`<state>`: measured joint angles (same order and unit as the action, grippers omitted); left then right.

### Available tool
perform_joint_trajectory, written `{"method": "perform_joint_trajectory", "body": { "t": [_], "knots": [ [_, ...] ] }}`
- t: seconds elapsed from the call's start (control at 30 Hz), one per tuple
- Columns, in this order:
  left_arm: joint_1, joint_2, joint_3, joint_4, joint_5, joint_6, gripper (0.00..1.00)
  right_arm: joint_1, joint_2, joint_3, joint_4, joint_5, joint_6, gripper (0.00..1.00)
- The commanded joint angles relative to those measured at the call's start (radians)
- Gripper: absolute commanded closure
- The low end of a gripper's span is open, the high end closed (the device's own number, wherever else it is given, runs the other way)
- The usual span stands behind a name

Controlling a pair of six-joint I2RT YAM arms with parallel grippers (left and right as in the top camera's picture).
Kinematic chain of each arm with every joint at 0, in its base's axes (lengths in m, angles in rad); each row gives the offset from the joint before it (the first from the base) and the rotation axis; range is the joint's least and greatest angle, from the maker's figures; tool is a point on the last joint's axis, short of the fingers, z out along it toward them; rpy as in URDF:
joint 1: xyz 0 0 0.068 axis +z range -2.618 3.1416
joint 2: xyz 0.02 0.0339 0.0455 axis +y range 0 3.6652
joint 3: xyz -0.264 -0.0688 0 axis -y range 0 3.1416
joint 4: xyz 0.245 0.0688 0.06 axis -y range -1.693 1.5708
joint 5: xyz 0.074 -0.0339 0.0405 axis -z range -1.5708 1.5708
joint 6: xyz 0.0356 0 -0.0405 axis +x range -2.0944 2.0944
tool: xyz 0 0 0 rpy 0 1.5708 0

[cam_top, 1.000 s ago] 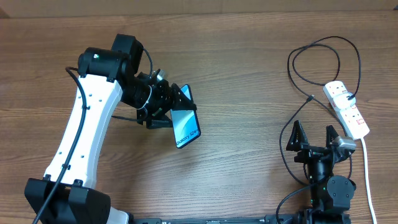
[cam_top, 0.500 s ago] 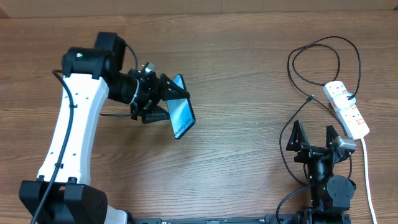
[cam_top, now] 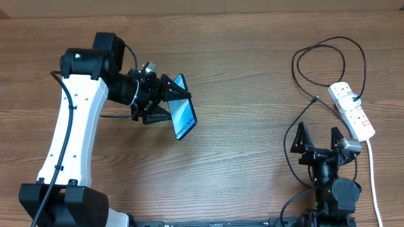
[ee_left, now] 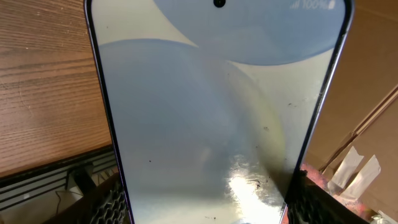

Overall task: Plug charger to phone and switch on socket
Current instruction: 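Lift the phone with the left gripper and tilt it upright, then swing the right gripper left toward the phone held by the left gripper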

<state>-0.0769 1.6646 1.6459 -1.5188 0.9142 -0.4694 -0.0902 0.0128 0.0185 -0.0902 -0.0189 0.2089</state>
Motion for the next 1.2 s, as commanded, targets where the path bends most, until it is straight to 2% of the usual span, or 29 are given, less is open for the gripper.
{"method": "perform_joint_trajectory", "body": {
  "t": [0.0,0.13,0.37,0.53,0.63,0.73,0.83,0.97,1.17],
  "knots": [
    [-0.002,-0.017,0.005,0.001,0.059,0.025,0.51,0.006,-0.010,-0.011,0.006,0.003,-0.005,0.00],
    [-0.002,-0.017,0.005,0.009,0.044,0.029,0.51,0.006,-0.010,-0.011,0.006,0.003,-0.004,0.00],
    [-0.002,-0.017,0.005,0.060,-0.120,0.016,0.50,0.006,-0.010,-0.011,0.013,-0.071,0.020,0.00],
    [-0.002,-0.017,0.005,0.092,-0.274,-0.027,0.50,0.006,-0.010,-0.011,0.033,-0.315,0.348,0.00],
    [-0.002,-0.017,0.004,0.119,-0.297,-0.034,0.50,0.006,-0.010,-0.011,0.037,-0.518,0.531,0.00],
    [-0.002,-0.017,0.005,0.155,-0.298,-0.051,0.49,0.006,-0.010,-0.011,0.035,-0.660,0.634,0.00],
    [-0.002,-0.017,0.004,0.184,-0.298,-0.063,0.49,0.006,-0.010,-0.011,0.031,-0.806,0.659,0.00],
    [-0.002,-0.017,0.004,0.191,-0.309,-0.063,0.49,0.006,-0.010,-0.011,0.032,-0.883,0.659,0.00],
    [-0.002,-0.017,0.004,0.176,-0.320,-0.062,0.48,0.005,-0.010,-0.010,0.084,-0.811,0.610,0.00]
  ]
}}
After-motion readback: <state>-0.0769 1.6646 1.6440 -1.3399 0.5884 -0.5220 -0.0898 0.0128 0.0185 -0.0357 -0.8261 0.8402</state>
